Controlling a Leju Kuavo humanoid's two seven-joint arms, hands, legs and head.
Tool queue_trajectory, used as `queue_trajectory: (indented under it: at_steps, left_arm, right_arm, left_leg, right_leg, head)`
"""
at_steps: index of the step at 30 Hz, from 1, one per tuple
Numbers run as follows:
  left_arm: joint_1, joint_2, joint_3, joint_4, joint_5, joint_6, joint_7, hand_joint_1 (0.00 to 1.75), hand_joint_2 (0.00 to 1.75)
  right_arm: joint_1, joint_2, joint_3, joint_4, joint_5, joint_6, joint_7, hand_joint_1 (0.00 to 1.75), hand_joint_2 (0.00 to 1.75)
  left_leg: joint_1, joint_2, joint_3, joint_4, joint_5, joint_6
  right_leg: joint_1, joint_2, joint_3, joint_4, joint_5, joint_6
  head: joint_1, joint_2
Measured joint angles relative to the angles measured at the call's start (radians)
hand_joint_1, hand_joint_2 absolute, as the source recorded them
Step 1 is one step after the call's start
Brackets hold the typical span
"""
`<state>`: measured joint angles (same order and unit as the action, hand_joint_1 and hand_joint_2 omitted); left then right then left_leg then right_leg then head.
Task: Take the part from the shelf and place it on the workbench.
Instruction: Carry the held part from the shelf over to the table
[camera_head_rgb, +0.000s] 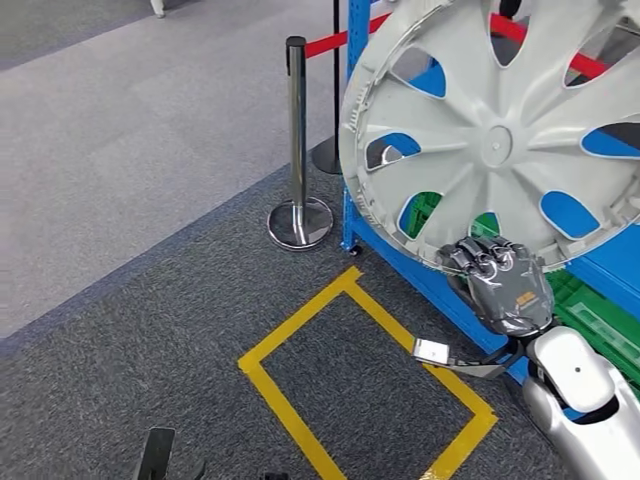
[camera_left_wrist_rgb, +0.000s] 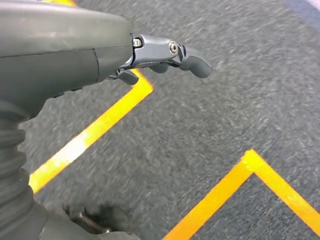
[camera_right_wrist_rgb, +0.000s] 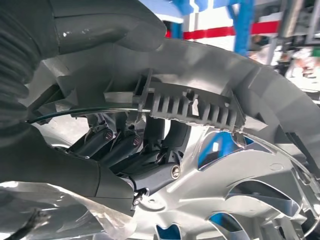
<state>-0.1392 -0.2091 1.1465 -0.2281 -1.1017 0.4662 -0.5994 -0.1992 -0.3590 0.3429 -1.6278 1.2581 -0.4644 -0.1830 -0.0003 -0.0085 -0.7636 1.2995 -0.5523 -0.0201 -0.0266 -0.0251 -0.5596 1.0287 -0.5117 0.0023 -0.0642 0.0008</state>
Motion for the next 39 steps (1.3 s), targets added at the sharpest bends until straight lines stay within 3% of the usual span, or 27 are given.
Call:
queue_trajectory:
  at_steps: [1, 2, 3, 5, 7, 9, 11, 13, 15, 16, 17, 18, 20, 22, 24, 26, 28, 29, 31, 32, 34, 35, 37, 38, 39]
  left_arm:
    - [0.0, -0.001, 0.004, 0.0, 0.004, -0.012, 0.005, 0.0, 1.75]
    - [0.001, -0.001, 0.005, 0.0, 0.004, -0.018, 0.016, 0.0, 1.75]
    - [0.001, -0.001, 0.006, 0.0, 0.004, -0.02, 0.028, 0.0, 1.75]
    - [-0.002, -0.001, 0.006, 0.0, 0.003, -0.015, 0.04, 0.0, 1.75]
    - [-0.005, -0.001, 0.006, 0.0, 0.001, -0.015, 0.041, 0.0, 1.75]
    - [-0.004, -0.001, 0.006, 0.0, -0.005, -0.012, 0.047, 0.0, 1.75]
    - [-0.003, -0.002, 0.006, 0.0, -0.013, -0.002, 0.058, 0.0, 1.75]
    - [-0.004, -0.005, 0.006, 0.0, -0.018, 0.006, 0.069, 0.0, 1.75]
    - [-0.004, -0.008, 0.006, 0.0, -0.021, 0.009, 0.073, 0.0, 1.75]
    - [-0.004, -0.01, 0.006, 0.0, -0.021, 0.009, 0.074, 0.0, 1.75]
    - [-0.004, -0.01, 0.006, 0.0, -0.021, 0.01, 0.074, 0.0, 1.75]
    - [-0.004, -0.011, 0.006, 0.0, -0.021, 0.01, 0.074, 0.0, 1.75]
    - [-0.005, -0.012, 0.006, 0.0, -0.022, 0.013, 0.074, 0.0, 1.75]
    - [-0.004, -0.012, 0.006, 0.0, -0.023, 0.016, 0.074, 0.0, 1.75]
    - [0.0, -0.011, 0.006, 0.0, -0.025, 0.019, 0.074, 0.0, 1.75]
    - [0.002, -0.009, 0.006, 0.0, -0.025, 0.023, 0.074, 0.0, 1.75]
    - [0.0, -0.009, 0.005, 0.0, -0.027, 0.025, 0.074, 0.0, 1.75]
    - [-0.001, -0.009, 0.005, 0.0, -0.028, 0.026, 0.074, 0.0, 1.75]
    - [0.0, -0.009, 0.004, 0.0, -0.029, 0.027, 0.074, 0.0, 1.75]
    - [0.002, -0.009, 0.004, 0.0, -0.029, 0.027, 0.074, 0.0, 1.75]
    - [0.003, -0.008, 0.004, 0.0, -0.029, 0.028, 0.074, 0.0, 1.75]
    - [0.003, -0.008, 0.004, 0.0, -0.029, 0.029, 0.074, 0.0, 1.75]
    - [0.001, -0.006, 0.004, 0.0, -0.03, 0.031, 0.074, 0.0, 1.75]
    - [0.0, -0.006, 0.003, 0.0, -0.03, 0.032, 0.074, 0.0, 1.75]
    - [0.001, -0.006, 0.003, 0.0, -0.03, 0.032, 0.074, 0.0, 1.75]
  right_arm:
    - [0.01, -0.003, -0.003, -0.008, 0.002, 0.0, 0.001, 1.75, 1.75]
    - [0.018, -0.005, -0.004, -0.015, 0.004, 0.0, 0.001, 1.75, 1.75]
    - [0.022, -0.005, -0.006, -0.02, 0.006, 0.0, 0.001, 1.75, 1.75]
    - [0.026, -0.006, -0.008, -0.028, 0.01, 0.001, 0.001, 1.75, 1.75]
    - [0.026, -0.007, -0.012, -0.033, 0.013, 0.002, 0.001, 1.75, 1.75]
    - [0.027, -0.008, -0.014, -0.035, 0.016, 0.005, 0.002, 1.75, 1.75]
    - [0.028, -0.011, -0.016, -0.038, 0.017, 0.009, 0.003, 1.75, 1.75]
    - [0.031, -0.016, -0.02, -0.041, 0.017, 0.012, 0.004, 1.75, 1.75]
    - [0.038, -0.02, -0.022, -0.041, 0.017, 0.013, 0.004, 1.75, 1.75]
    - [0.041, -0.021, -0.022, -0.042, 0.017, 0.013, 0.003, 1.75, 1.75]
    - [0.043, -0.022, -0.022, -0.042, 0.017, 0.013, 0.003, 1.75, 1.75]
    - [0.044, -0.022, -0.022, -0.042, 0.017, 0.013, 0.004, 1.75, 1.75]
    - [0.044, -0.023, -0.023, -0.043, 0.018, 0.013, 0.004, 1.75, 1.75]
    - [0.044, -0.025, -0.023, -0.043, 0.019, 0.013, 0.003, 1.75, 1.75]
    - [0.041, -0.025, -0.022, -0.044, 0.019, 0.014, 0.003, 1.75, 1.75]
    - [0.035, -0.025, -0.022, -0.045, 0.018, 0.014, 0.003, 1.75, 1.75]
    - [0.032, -0.025, -0.023, -0.046, 0.018, 0.014, 0.004, 1.75, 1.75]
    - [0.031, -0.025, -0.023, -0.046, 0.017, 0.014, 0.003, 1.75, 1.75]
    - [0.032, -0.025, -0.022, -0.046, 0.018, 0.014, 0.002, 1.75, 1.75]
    - [0.032, -0.025, -0.022, -0.046, 0.018, 0.014, 0.002, 1.75, 1.75]
    - [0.031, -0.025, -0.022, -0.046, 0.018, 0.013, 0.002, 1.75, 1.75]
    - [0.03, -0.025, -0.022, -0.046, 0.017, 0.013, 0.002, 1.75, 1.75]
    - [0.029, -0.026, -0.022, -0.047, 0.017, 0.013, 0.003, 1.75, 1.75]
    - [0.029, -0.026, -0.022, -0.047, 0.017, 0.012, 0.002, 1.75, 1.75]
    - [0.029, -0.026, -0.021, -0.047, 0.017, 0.012, 0.002, 1.75, 1.75]
  left_leg:
    - [0.003, 0.002, -0.005, 0.012, 0.006, -0.001]
    - [0.004, 0.005, 0.01, -0.017, 0.03, -0.001]
    - [0.004, 0.016, 0.041, -0.078, 0.065, 0.002]
    - [-0.007, 0.062, 0.107, -0.207, 0.112, 0.014]
    - [-0.019, 0.087, 0.128, -0.259, 0.115, 0.026]
    - [-0.019, 0.066, 0.127, -0.268, 0.117, 0.037]
    - [-0.013, 0.041, 0.133, -0.28, 0.123, 0.05]
    - [-0.011, 0.015, 0.137, -0.286, 0.126, 0.058]
    - [-0.011, -0.014, 0.137, -0.284, 0.125, 0.06]
    - [-0.012, -0.029, 0.137, -0.283, 0.125, 0.061]
    - [-0.011, -0.045, 0.137, -0.281, 0.124, 0.06]
    - [-0.01, -0.06, 0.138, -0.278, 0.123, 0.059]
    - [-0.009, -0.088, 0.133, -0.267, 0.119, 0.052]
    - [-0.007, -0.11, 0.122, -0.259, 0.119, 0.042]
    - [-0.005, -0.13, 0.115, -0.26, 0.124, 0.031]
    - [-0.008, -0.098, 0.104, -0.237, 0.11, 0.021]
    - [-0.009, -0.031, 0.064, -0.147, 0.062, 0.011]
    - [-0.006, -0.011, 0.033, -0.082, 0.033, 0.008]
    - [-0.002, 0.0, -0.011, 0.009, 0.008, 0.006]
    - [-0.002, 0.001, -0.011, 0.009, 0.02, 0.008]
    - [-0.006, 0.017, 0.042, -0.093, 0.082, 0.018]
    - [-0.014, 0.041, 0.076, -0.159, 0.106, 0.026]
    - [-0.029, 0.079, 0.119, -0.244, 0.122, 0.04]
    - [-0.035, 0.082, 0.122, -0.255, 0.117, 0.044]
    - [-0.035, 0.07, 0.123, -0.262, 0.118, 0.048]
  right_leg:
    - [0.0, -0.014, 0.002, 0.0, -0.002, 0.0]
    - [0.0, -0.026, 0.005, 0.0, -0.005, 0.0]
    - [0.001, -0.037, 0.009, 0.0, -0.008, 0.002]
    - [0.004, -0.057, 0.016, 0.0, -0.015, 0.008]
    - [0.01, -0.078, 0.019, -0.002, -0.02, 0.017]
    - [0.011, -0.098, 0.021, -0.007, -0.025, 0.028]
    - [0.007, -0.065, 0.01, 0.02, -0.051, 0.035]
    - [0.005, -0.003, -0.043, 0.129, -0.105, 0.036]
    - [0.007, 0.022, -0.114, 0.254, -0.142, 0.035]
    - [0.007, 0.025, -0.135, 0.276, -0.135, 0.035]
    - [0.007, 0.026, -0.136, 0.257, -0.107, 0.035]
    - [0.005, 0.032, -0.119, 0.202, -0.064, 0.035]
    - [-0.003, 0.074, -0.066, 0.075, -0.002, 0.038]
    - [-0.007, 0.105, -0.039, 0.022, 0.009, 0.037]
    - [-0.004, 0.089, -0.036, 0.02, 0.01, 0.031]
    - [-0.005, 0.066, -0.03, 0.016, 0.012, 0.022]
    - [-0.003, 0.04, -0.023, 0.013, 0.01, 0.012]
    - [0.0, 0.026, -0.021, 0.013, 0.008, 0.008]
    - [0.004, -0.001, -0.017, 0.013, 0.004, 0.004]
    - [0.005, -0.016, -0.015, 0.013, 0.002, 0.003]
    - [0.008, -0.042, -0.008, 0.013, -0.004, 0.003]
    - [0.01, -0.053, -0.005, 0.013, -0.007, 0.005]
    - [0.015, -0.075, -0.001, 0.011, -0.013, 0.012]
    - [0.016, -0.086, 0.001, 0.009, -0.014, 0.015]
    - [0.016, -0.097, 0.005, 0.006, -0.015, 0.02]
  head:
    - [0.0, 0.0]
    - [0.0, 0.0]
    - [0.0, 0.0]
    - [0.0, 0.0]
    - [0.001, 0.0]
    - [0.002, 0.0]
    - [0.005, 0.0]
    - [0.011, 0.0]
    - [0.015, 0.0]
    - [0.015, 0.0]
    - [0.015, 0.0]
    - [0.015, 0.0]
    - [0.015, 0.0]
    - [0.014, 0.0]
    - [0.013, 0.0]
    - [0.01, 0.0]
    - [0.004, 0.0]
    - [0.002, 0.0]
    - [0.002, 0.0]
    - [0.002, 0.0]
    - [0.002, 0.0]
    - [0.002, 0.0]
    - [0.003, 0.0]
    - [0.003, 0.0]
    - [0.003, 0.0]
